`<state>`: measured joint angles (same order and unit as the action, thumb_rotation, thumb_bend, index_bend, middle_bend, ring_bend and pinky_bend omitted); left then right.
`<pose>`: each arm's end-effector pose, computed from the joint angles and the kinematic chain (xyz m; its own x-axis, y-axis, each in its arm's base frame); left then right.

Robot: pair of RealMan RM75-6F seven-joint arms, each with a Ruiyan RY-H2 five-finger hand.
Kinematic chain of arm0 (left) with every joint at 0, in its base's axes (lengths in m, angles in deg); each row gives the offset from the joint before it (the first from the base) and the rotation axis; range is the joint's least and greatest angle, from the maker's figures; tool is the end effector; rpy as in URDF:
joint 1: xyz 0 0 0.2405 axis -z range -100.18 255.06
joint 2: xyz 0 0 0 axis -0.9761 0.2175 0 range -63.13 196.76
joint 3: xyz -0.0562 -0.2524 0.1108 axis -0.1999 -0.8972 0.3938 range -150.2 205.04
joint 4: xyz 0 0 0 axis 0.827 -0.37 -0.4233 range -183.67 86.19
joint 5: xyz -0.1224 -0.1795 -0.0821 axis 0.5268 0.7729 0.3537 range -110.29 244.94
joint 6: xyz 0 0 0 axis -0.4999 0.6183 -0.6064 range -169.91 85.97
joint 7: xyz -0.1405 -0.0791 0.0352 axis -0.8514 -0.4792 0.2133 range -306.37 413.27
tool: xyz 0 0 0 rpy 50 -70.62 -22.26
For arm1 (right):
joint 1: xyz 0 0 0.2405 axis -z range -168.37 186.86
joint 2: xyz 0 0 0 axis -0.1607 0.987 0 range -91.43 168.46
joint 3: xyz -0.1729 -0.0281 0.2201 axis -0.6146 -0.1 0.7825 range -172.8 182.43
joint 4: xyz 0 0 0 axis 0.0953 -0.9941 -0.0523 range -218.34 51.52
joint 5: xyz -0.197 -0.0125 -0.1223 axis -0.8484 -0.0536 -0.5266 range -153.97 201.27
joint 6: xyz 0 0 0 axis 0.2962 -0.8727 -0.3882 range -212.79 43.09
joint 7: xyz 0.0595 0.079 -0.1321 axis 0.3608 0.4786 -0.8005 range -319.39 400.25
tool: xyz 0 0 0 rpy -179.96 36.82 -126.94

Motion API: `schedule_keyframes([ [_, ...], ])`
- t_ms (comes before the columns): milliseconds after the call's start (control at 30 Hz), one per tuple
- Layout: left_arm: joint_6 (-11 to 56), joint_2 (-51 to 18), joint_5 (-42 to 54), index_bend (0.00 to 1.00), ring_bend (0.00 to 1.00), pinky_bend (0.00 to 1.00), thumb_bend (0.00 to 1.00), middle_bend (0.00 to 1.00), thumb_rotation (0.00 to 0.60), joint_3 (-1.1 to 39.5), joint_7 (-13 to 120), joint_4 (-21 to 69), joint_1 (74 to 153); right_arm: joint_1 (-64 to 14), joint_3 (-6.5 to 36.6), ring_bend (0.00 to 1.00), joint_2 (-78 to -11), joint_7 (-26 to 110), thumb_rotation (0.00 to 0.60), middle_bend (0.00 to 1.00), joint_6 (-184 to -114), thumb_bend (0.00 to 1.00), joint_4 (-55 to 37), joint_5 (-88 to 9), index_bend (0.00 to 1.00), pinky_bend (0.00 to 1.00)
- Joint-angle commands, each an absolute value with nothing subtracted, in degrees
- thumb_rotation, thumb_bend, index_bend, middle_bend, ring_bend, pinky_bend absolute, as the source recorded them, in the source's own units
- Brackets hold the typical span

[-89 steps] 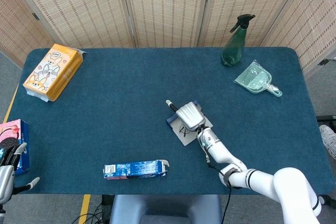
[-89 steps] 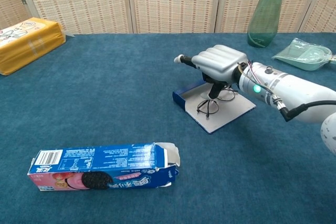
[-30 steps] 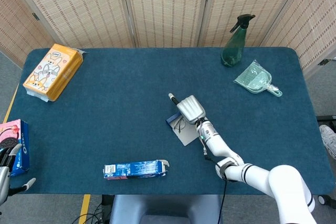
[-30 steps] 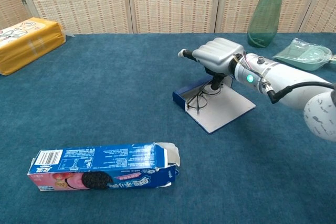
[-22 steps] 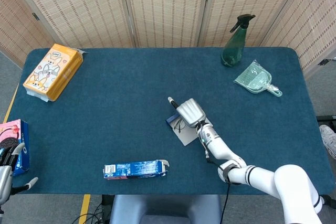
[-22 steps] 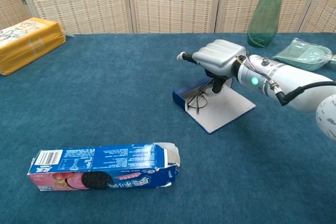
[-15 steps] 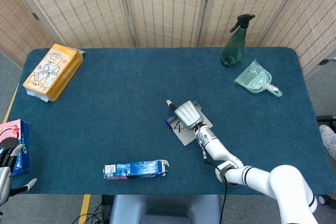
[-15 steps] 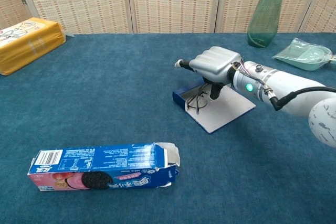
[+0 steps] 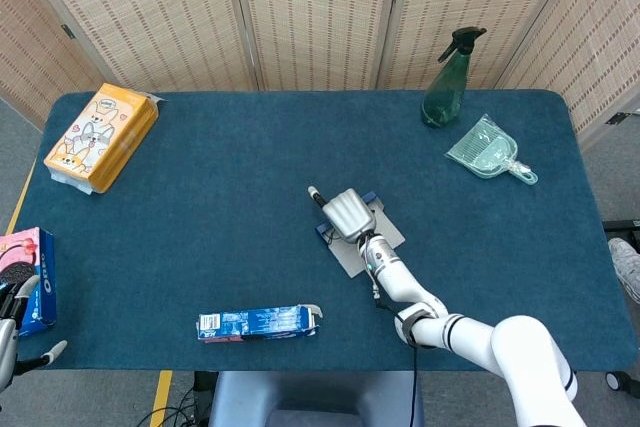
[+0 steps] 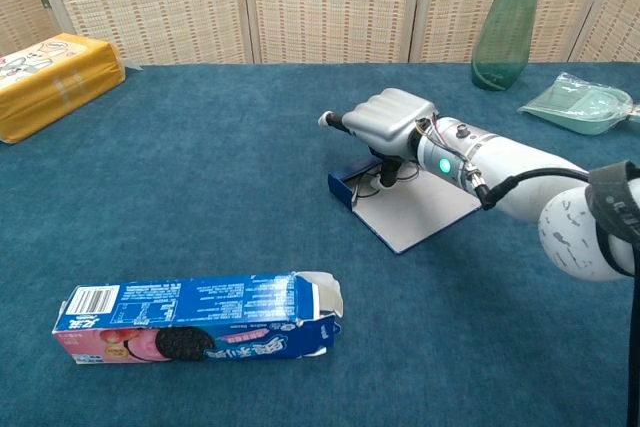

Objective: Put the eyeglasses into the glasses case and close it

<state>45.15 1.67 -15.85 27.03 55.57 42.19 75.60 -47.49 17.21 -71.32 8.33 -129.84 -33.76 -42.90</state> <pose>-0.3754 0.1533 0.1479 0.4313 0.0613 0.9001 0.8883 0.1458 -0.4356 -0.1116 -0.4531 -0.1386 0.7825 -0.0468 0.6209 -0.5532 -0.5099 0.6587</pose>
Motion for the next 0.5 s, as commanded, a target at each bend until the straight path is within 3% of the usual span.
schedule_keyframes([
  [33, 45.2, 1.6, -15.9, 0.09, 0.11, 0.28, 0.16, 0.14, 0.600, 27.1, 55.5, 42.1, 75.5, -46.9, 16.8, 1.00, -70.4, 8.9, 0.600, 0.98, -130.4, 0.27, -32.9, -43.5, 0.04, 1.00],
  [433, 45.6, 1.7, -16.7, 0.09, 0.11, 0.28, 0.16, 0.14, 0.600, 26.9, 55.6, 42.5, 75.7, -40.1, 12.6, 1.00, -59.7, 15.2, 0.600, 0.98, -137.5, 0.27, -20.0, -49.5, 0.04, 1.00],
  [500, 45.6, 1.6, -16.6, 0.09, 0.11, 0.28, 0.16, 0.14, 0.600, 26.9, 55.7, 42.6, 75.7, -38.8, 11.6, 1.00, -58.1, 17.0, 0.600, 0.98, -139.1, 0.27, -18.4, -51.1, 0.10, 1.00],
])
